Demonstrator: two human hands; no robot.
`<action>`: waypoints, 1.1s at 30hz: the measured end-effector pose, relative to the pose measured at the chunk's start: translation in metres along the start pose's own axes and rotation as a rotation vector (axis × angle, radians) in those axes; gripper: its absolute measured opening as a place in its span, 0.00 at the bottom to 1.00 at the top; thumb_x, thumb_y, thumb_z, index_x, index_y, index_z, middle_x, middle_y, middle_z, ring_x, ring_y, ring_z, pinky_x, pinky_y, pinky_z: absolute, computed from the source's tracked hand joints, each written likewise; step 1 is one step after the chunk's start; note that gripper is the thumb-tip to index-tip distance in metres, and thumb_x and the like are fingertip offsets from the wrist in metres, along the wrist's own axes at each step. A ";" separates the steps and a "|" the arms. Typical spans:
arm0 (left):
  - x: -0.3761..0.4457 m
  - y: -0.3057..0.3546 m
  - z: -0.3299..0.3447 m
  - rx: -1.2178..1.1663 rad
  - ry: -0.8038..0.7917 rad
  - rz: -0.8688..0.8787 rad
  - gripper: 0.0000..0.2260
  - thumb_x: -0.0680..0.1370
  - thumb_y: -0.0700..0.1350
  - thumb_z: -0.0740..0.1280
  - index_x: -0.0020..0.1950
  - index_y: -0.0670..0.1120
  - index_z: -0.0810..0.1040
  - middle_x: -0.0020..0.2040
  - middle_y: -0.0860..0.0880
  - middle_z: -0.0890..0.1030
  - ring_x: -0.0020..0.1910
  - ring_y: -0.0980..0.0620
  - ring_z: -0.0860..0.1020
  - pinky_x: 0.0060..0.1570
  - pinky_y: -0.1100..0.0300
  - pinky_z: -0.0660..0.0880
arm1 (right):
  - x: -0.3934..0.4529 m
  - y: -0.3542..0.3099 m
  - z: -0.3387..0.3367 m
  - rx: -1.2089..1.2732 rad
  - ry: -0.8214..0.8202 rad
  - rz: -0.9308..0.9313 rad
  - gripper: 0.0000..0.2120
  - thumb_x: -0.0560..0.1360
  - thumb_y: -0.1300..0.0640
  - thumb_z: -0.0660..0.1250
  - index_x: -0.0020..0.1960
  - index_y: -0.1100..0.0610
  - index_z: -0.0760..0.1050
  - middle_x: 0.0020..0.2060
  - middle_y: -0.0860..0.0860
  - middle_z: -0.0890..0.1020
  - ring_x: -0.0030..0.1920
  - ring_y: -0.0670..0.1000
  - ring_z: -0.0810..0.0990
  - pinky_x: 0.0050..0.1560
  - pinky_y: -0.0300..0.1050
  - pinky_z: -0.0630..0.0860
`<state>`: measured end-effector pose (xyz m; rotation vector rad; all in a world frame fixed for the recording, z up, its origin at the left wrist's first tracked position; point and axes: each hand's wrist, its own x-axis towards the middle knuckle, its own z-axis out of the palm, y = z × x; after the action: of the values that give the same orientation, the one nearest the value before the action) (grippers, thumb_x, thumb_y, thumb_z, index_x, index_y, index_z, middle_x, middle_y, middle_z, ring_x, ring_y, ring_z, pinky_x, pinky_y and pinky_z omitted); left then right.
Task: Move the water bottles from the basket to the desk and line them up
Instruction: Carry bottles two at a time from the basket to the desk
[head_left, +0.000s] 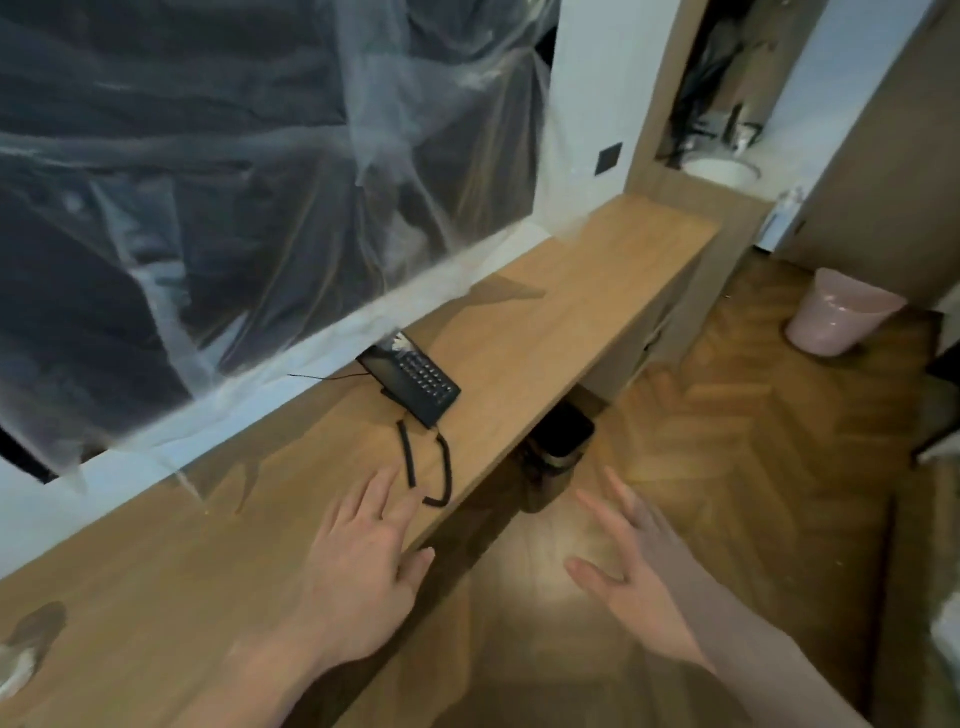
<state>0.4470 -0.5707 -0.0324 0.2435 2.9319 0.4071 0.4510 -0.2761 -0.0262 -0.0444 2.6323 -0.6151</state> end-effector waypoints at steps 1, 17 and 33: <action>0.011 0.016 0.002 0.011 -0.005 0.036 0.29 0.84 0.61 0.57 0.84 0.61 0.51 0.85 0.55 0.40 0.84 0.50 0.42 0.82 0.50 0.44 | -0.005 0.014 -0.008 0.004 0.028 0.021 0.36 0.83 0.33 0.59 0.85 0.37 0.47 0.84 0.41 0.36 0.85 0.51 0.38 0.85 0.55 0.46; 0.219 0.234 0.008 0.062 -0.169 0.471 0.31 0.85 0.62 0.57 0.84 0.62 0.46 0.82 0.58 0.33 0.80 0.55 0.33 0.75 0.53 0.36 | 0.005 0.188 -0.125 0.070 0.221 0.315 0.38 0.82 0.30 0.55 0.85 0.36 0.41 0.83 0.41 0.33 0.84 0.54 0.33 0.83 0.60 0.39; 0.451 0.397 0.011 0.071 -0.212 0.685 0.29 0.84 0.61 0.59 0.84 0.61 0.52 0.84 0.58 0.38 0.83 0.52 0.37 0.82 0.48 0.40 | 0.112 0.336 -0.266 0.130 0.369 0.550 0.38 0.80 0.27 0.54 0.85 0.35 0.43 0.84 0.40 0.35 0.85 0.51 0.37 0.85 0.60 0.44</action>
<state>0.0655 -0.1078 0.0034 1.2267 2.5774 0.3307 0.2603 0.1226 -0.0010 0.8762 2.7478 -0.6368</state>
